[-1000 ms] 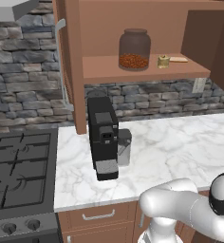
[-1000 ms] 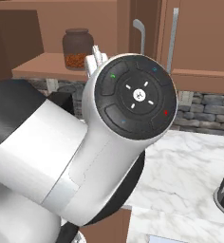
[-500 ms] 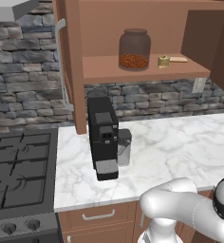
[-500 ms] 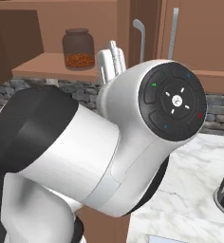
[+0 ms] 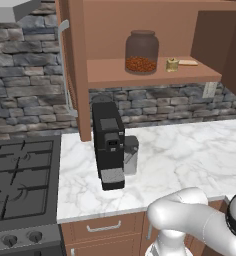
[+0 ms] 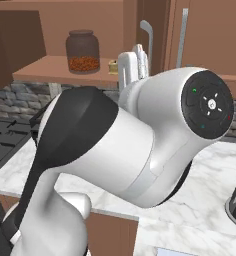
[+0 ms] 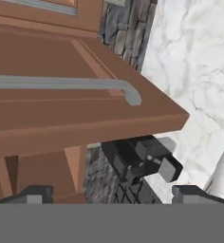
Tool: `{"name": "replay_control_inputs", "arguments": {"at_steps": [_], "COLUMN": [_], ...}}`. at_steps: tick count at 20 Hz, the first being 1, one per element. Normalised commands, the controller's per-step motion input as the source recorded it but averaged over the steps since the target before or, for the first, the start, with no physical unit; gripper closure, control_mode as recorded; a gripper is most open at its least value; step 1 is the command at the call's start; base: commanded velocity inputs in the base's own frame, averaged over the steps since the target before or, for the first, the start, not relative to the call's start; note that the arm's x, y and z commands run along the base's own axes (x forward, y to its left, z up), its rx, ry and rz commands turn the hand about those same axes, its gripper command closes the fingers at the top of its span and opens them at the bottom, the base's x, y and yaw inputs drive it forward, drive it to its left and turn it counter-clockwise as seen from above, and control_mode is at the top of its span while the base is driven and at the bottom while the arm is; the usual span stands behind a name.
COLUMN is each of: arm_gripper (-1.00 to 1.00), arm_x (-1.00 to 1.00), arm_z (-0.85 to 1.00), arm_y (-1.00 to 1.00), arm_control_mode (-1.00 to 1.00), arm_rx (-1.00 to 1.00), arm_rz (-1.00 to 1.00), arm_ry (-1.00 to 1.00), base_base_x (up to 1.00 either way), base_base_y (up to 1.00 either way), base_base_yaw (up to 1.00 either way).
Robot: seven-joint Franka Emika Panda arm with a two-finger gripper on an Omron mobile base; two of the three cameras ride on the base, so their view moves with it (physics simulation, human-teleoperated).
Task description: Pick the candle and jar from the dining table and place them in the open cabinet. Close the cabinet after placing the objects.
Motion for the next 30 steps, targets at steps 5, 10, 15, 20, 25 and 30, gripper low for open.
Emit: {"name": "replay_control_inputs", "arguments": {"at_steps": [5, 10, 15, 20, 25, 30], "arm_gripper": [-1.0, -1.0, -1.0, -1.0, -1.0, -1.0], "arm_x": [0.14, 0.31, 0.26, 0.13, 0.3, 0.33], "arm_z": [-0.04, -0.02, -0.01, -0.06, 0.0, 0.0], "arm_y": [-0.07, -0.08, -0.27, -0.4, -0.1, -0.05], "arm_control_mode": [-1.0, -1.0, -1.0, -1.0, -1.0, -1.0], "arm_rx": [0.09, 0.09, 0.12, 0.13, 0.06, 0.07], "arm_rz": [0.0, 0.0, 0.0, 0.0, 0.0, 0.0], "arm_ry": [0.0, 0.0, 0.0, 0.0, 0.0, 0.0], "base_base_x": [0.0, 0.0, 0.0, 0.0, 0.0, 0.0], "base_base_y": [0.0, 0.0, 0.0, 0.0, 0.0, 0.0], "base_base_yaw": [0.0, 0.0, 0.0, 0.0, 0.0, 0.0]}}
